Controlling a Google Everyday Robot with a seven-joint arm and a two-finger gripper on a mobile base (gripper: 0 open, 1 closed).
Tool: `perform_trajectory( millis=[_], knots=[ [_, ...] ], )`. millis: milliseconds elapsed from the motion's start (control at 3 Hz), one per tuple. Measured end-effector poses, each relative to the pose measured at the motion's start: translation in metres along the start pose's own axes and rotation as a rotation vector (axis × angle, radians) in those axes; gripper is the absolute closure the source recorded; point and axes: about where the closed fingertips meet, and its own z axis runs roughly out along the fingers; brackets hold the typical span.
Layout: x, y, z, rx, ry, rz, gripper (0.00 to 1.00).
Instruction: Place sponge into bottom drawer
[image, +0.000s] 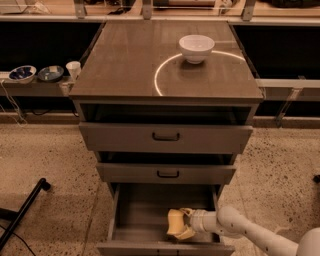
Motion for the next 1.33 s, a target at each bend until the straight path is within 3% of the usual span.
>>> perform_trajectory(
  millis=[1000, 1333],
  knots=[
    [0.0008, -0.0030, 0.0014, 0.018, 0.004, 0.008, 0.15],
    [0.0008, -0.0030, 0.0015, 0.018, 0.004, 0.008, 0.00]
  ],
)
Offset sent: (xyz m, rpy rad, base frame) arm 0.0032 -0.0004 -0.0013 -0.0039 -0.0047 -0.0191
